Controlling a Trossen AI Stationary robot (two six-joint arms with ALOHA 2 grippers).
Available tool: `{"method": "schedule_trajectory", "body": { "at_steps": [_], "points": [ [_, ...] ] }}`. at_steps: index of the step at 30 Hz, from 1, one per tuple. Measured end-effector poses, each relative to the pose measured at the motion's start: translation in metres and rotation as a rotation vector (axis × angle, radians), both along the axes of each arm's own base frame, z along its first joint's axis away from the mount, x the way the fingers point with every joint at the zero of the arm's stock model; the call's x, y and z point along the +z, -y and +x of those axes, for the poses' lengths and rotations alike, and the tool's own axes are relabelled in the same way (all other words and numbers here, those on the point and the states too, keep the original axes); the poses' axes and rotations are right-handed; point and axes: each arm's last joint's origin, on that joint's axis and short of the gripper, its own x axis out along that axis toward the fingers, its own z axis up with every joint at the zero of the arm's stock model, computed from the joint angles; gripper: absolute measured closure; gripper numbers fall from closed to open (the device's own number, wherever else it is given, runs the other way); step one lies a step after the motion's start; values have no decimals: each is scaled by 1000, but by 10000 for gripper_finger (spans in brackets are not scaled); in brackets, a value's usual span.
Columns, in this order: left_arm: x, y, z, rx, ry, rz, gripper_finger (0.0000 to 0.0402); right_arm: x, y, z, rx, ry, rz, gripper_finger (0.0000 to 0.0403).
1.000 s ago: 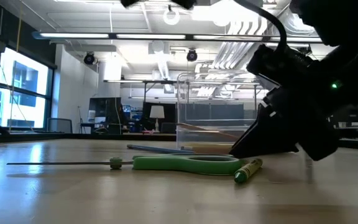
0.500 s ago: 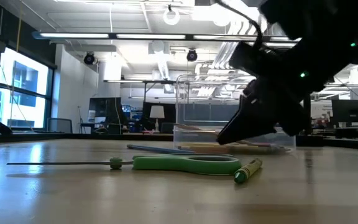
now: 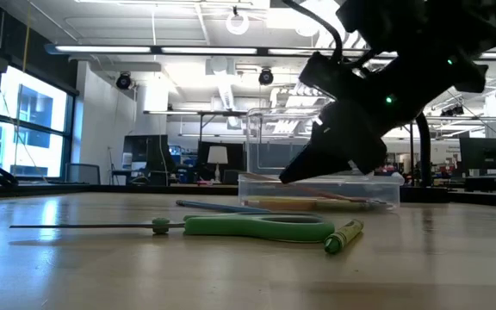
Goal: Pick & place school supplies into a supply box
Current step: Adjust the supply box
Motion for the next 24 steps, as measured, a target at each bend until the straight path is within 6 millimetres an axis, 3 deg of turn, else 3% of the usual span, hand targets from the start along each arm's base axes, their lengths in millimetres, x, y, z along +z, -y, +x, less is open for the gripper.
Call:
{"method": "schedule_trajectory", "body": {
  "at_steps": [5,12,17,24],
  "points": [
    [0,-1,1,0,-3,-2,335,4,5,1,17,-8,-35,263],
    [0,0,1,4,5,-6,335,26,3,-1,49,64,18,263],
    [0,0,1,8,9,-6,335,39,-17,-4,101,164,183,263],
    [3,-2,2,70,75,31,335,18,-56,-11,-45,207,176,278]
  ]
}}
